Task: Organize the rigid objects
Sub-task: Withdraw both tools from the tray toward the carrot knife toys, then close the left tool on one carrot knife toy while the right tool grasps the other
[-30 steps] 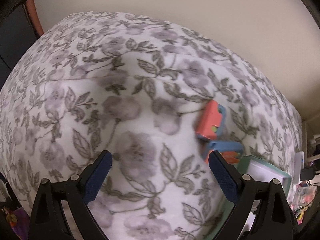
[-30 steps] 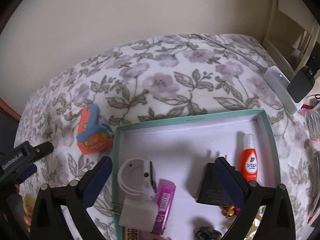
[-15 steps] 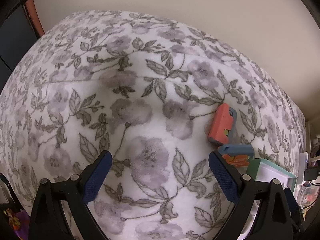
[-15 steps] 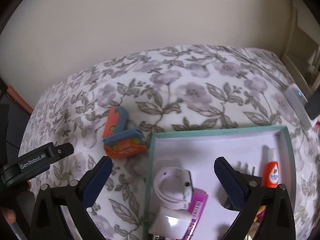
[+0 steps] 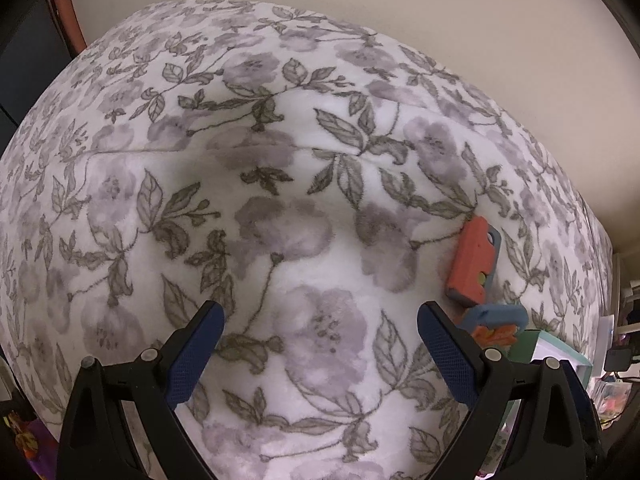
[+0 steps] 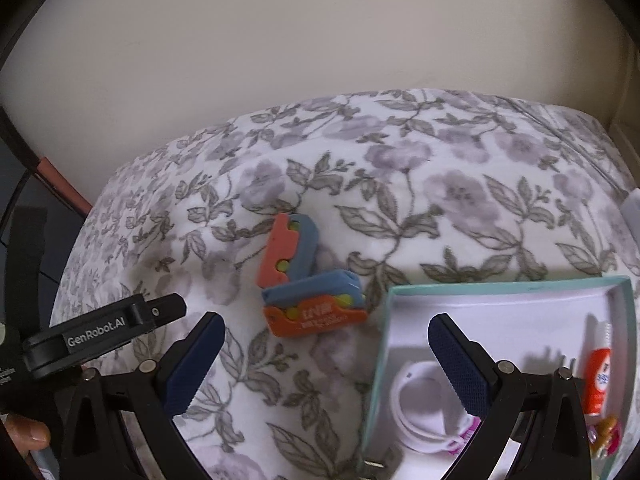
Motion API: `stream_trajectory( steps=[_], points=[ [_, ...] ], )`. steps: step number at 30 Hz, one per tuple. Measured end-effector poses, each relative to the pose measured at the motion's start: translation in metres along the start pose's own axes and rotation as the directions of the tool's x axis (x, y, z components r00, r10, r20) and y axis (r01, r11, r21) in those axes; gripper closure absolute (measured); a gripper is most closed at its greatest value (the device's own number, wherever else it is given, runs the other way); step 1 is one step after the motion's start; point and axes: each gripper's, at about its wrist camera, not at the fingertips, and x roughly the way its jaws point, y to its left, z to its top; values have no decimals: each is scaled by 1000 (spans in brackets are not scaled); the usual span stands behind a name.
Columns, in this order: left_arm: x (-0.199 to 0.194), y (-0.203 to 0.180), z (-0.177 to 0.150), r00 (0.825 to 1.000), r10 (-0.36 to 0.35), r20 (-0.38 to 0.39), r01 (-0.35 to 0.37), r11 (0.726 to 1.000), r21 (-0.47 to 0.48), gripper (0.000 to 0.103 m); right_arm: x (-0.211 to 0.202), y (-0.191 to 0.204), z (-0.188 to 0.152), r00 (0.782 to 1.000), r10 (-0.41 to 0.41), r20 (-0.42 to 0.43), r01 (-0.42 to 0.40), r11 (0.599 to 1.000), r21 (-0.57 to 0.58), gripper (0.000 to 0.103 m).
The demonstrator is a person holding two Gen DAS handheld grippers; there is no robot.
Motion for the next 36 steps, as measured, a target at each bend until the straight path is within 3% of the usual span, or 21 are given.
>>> stream_trajectory(
  steps=[4,11,16,22,30,36],
  points=[
    [5,3,6,1000,-8,-8,8,1000,-1,5,8,6,7,1000,-9,-23,8,999,-46,0],
    [11,3,17,1000,-26,-2,26,1000,11,5,16,8,31,999,-24,-28,23,999,-24,2],
    [18,7,22,1000,-19,-8,19,1000,11,5,34,15,46,997,-60,-44,59,998,-18,14],
    [24,7,29,999,-35,13,34,999,30,6,38,4,48,992,-122,-23,122,992,-18,17],
    [30,-45,35,995,-78,60,67,985,162,6,39,-20,61,985,-174,-19,173,985,-11,18],
    [44,-77,41,995,-93,45,80,968,239,6,35,-39,75,979,-205,-1,205,979,0,18]
  ],
)
